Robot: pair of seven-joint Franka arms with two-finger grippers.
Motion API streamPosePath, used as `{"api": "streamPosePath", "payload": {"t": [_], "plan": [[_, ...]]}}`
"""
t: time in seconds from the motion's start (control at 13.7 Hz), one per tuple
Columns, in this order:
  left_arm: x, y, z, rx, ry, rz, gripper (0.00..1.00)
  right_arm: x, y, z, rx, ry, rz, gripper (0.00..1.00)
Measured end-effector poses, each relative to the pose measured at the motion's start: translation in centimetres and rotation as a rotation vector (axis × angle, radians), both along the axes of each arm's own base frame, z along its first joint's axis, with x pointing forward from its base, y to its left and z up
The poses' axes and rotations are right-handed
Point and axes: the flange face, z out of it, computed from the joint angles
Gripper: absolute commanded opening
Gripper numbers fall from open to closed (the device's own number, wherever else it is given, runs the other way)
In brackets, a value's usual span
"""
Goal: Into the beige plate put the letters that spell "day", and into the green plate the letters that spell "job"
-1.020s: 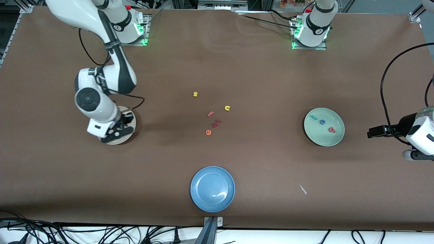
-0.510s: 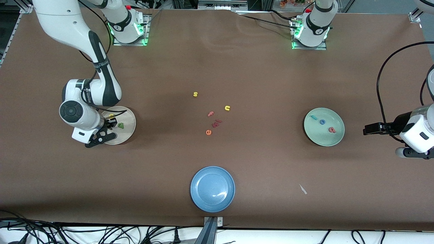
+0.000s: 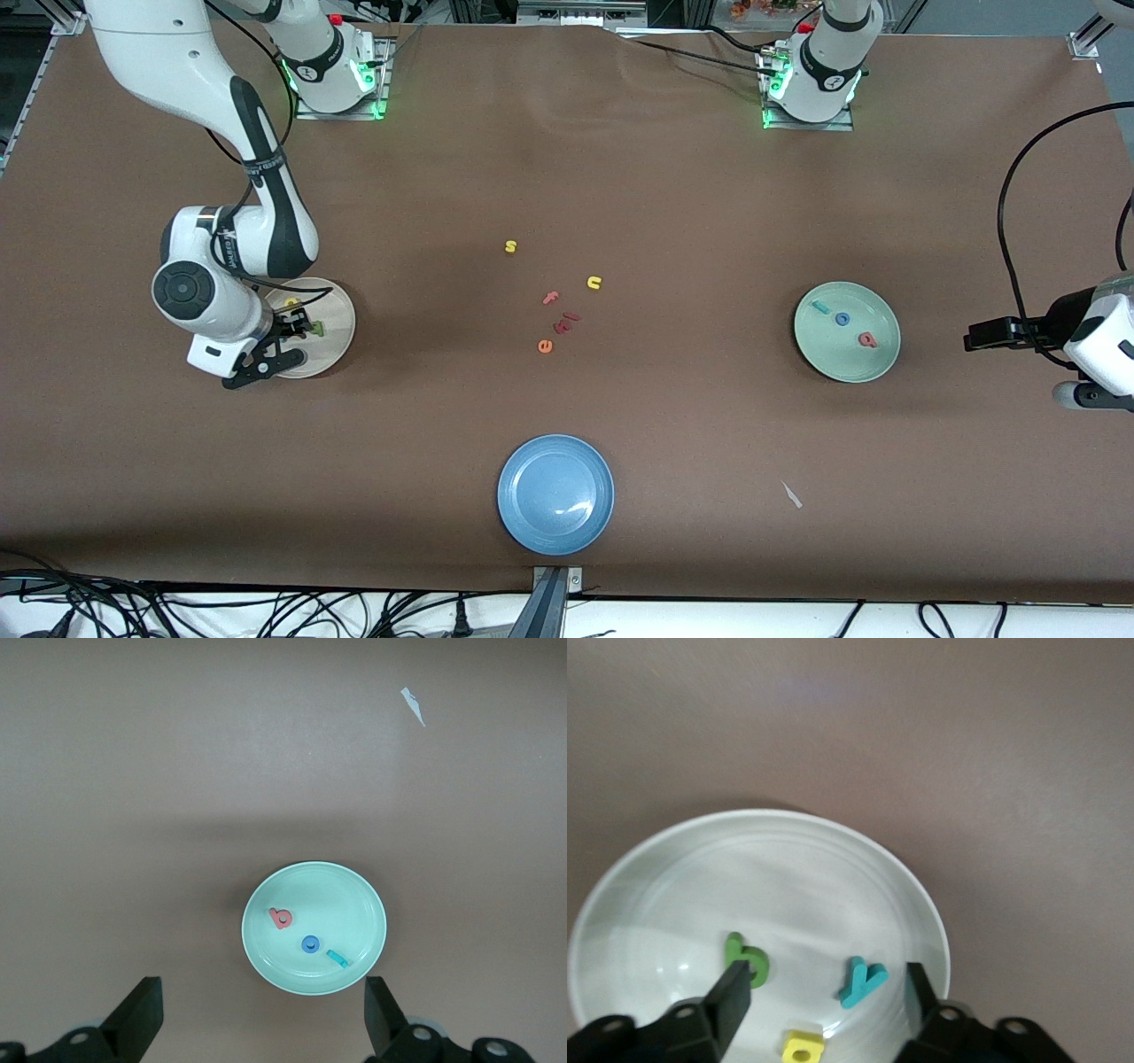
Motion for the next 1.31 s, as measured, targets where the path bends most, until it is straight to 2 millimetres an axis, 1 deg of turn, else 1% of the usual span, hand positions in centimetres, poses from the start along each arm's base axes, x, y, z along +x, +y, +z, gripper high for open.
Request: {"api": "streamPosePath", "payload": {"t": [0.15,0.44,0.51,0.58,0.73,0.87,0.95,1.02,1.09,1.24,1.31], "plan": [[0.0,0.2,0.0,0.000,-0.001,-0.006,1.00,0.4,1.0,3.5,0.026,0.047,-0.018,1.00],[-0.1,1.0,0.1,-0.009,-0.004,-0.090,1.00,1.6,2.6,13.4,0.045,0.153,-0.087,1.00],[-0.1,1.0,0.1,-0.010,-0.004,-0.097,1.00,1.8,3.1,15.5,0.043,0.159,-0.115,1.00],[-0.1,1.0,0.1,-0.010,-0.005,-0.099,1.00,1.9,3.8,17.0,0.043,0.157,-0.134,1.00],[-0.1,0.5,0.1,-0.012,-0.002,-0.106,1.00,1.6,6.2,18.9,0.039,0.136,-0.182,1.00],[-0.1,-0.3,0.1,-0.015,0.003,-0.118,1.00,0.6,8.6,19.8,0.040,0.131,-0.239,1.00],[-0.1,-0.4,0.1,-0.015,0.004,-0.119,1.00,0.1,8.9,20.1,0.037,0.131,-0.257,1.00],[-0.1,-0.4,0.1,-0.015,0.005,-0.119,1.00,-0.3,8.4,20.3,0.028,0.126,-0.267,1.00],[-0.1,-0.4,0.1,-0.015,0.005,-0.119,1.00,-0.5,7.4,20.7,0.024,0.106,-0.269,1.00],[-0.1,-0.4,0.1,-0.015,0.006,-0.119,1.00,-1.2,4.6,21.7,0.049,0.022,-0.289,1.00],[-0.1,-0.4,0.1,-0.015,0.007,-0.119,1.00,-1.9,3.0,22.5,0.063,-0.016,-0.308,1.00]]}}
